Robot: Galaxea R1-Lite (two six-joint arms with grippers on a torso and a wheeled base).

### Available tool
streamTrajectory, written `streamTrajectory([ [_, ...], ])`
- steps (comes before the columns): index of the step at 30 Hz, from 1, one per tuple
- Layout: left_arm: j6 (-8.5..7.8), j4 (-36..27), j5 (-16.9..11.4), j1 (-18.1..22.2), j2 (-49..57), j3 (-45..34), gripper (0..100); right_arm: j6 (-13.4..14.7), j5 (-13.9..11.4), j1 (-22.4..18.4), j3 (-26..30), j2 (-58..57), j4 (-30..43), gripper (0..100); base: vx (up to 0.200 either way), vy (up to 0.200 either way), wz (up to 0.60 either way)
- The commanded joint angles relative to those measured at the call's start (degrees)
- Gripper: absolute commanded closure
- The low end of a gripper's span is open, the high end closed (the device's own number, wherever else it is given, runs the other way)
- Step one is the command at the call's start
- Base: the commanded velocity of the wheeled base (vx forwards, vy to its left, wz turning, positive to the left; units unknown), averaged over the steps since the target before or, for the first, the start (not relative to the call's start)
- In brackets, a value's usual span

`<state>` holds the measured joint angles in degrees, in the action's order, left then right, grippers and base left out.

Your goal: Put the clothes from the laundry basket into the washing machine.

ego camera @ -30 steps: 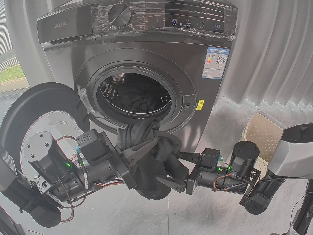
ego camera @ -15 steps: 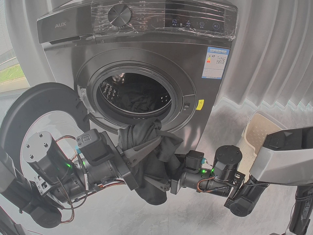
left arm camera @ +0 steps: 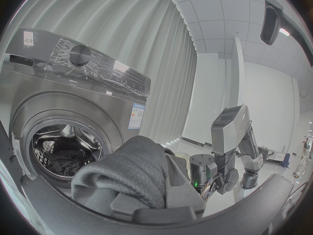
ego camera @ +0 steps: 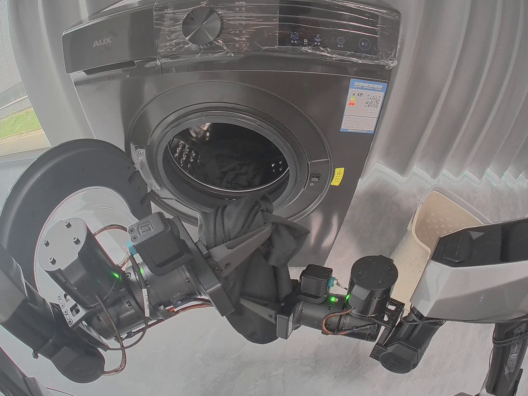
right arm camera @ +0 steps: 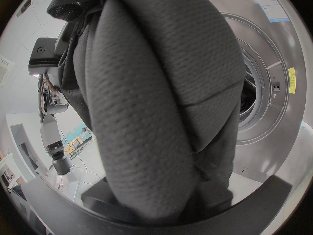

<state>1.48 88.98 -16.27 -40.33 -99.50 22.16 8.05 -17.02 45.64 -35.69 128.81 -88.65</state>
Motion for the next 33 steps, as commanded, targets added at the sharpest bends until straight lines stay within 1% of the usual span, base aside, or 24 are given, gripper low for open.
streamTrajectory([
  [1, 0.02, 0.1, 0.1, 0.0, -0.3, 0.0, 100, 0.0, 0.0, 0.4, 0.3, -0.6, 0.0, 100, 0.000, 0.000, 0.00],
  [5, 0.11, 0.0, 0.3, 0.9, -0.8, 0.1, 100, 0.0, 0.0, 1.1, 1.7, -2.7, 0.0, 100, 0.000, 0.000, 0.00],
  [8, 0.72, 0.0, 0.5, 1.8, -1.1, 0.1, 100, 0.0, 0.0, 1.6, 3.4, -5.0, 0.0, 100, 0.000, 0.000, 0.00],
  [9, 1.51, 0.0, 0.8, 2.5, -1.8, 0.2, 100, 0.0, -0.1, 2.1, 5.0, -7.0, 0.1, 100, 0.000, 0.000, 0.00],
  [11, 2.13, -0.1, 1.0, 3.1, -2.2, 0.5, 100, -0.3, -0.1, 2.7, 7.3, -9.3, 0.1, 100, 0.000, 0.000, 0.00],
  [14, 2.92, -0.1, 2.4, 4.3, -3.2, 0.9, 100, -0.6, -0.4, 3.5, 11.3, -12.5, 0.5, 100, 0.000, 0.000, 0.00],
  [17, 3.10, 0.0, 2.9, 5.1, -4.7, 0.9, 100, -0.8, -0.6, 4.3, 14.4, -15.0, 0.6, 100, 0.000, 0.000, 0.00],
  [23, 3.10, -0.1, 2.9, 6.0, -6.3, 0.9, 100, -0.8, -0.9, 6.0, 17.7, -18.7, 0.6, 100, 0.000, 0.000, 0.00],
  [25, 3.18, -0.1, 2.9, 6.0, -6.6, 0.9, 100, -0.8, -0.9, 6.7, 18.3, -19.4, 0.6, 100, 0.000, 0.000, 0.00],
  [28, 3.18, -0.1, 2.9, 6.0, -6.8, 0.9, 100, -0.8, -0.9, 6.7, 18.3, -19.5, 0.6, 100, 0.000, 0.000, 0.00],
  [29, 3.27, -0.1, 2.9, 6.0, -6.8, 0.9, 0, -0.8, -0.9, 6.7, 18.3, -19.5, 0.6, 100, 0.000, 0.000, 0.00],
  [31, 3.27, -0.1, 2.8, 6.0, -6.6, 0.9, 0, -0.8, -0.9, 6.5, 18.2, -19.5, 0.6, 100, 0.000, 0.000, 0.00],
  [33, 4.15, 0.0, 2.8, 5.8, -6.3, 0.5, 0, -0.8, -0.9, 5.7, 17.8, -19.5, 0.5, 100, 0.000, 0.000, 0.00],
])
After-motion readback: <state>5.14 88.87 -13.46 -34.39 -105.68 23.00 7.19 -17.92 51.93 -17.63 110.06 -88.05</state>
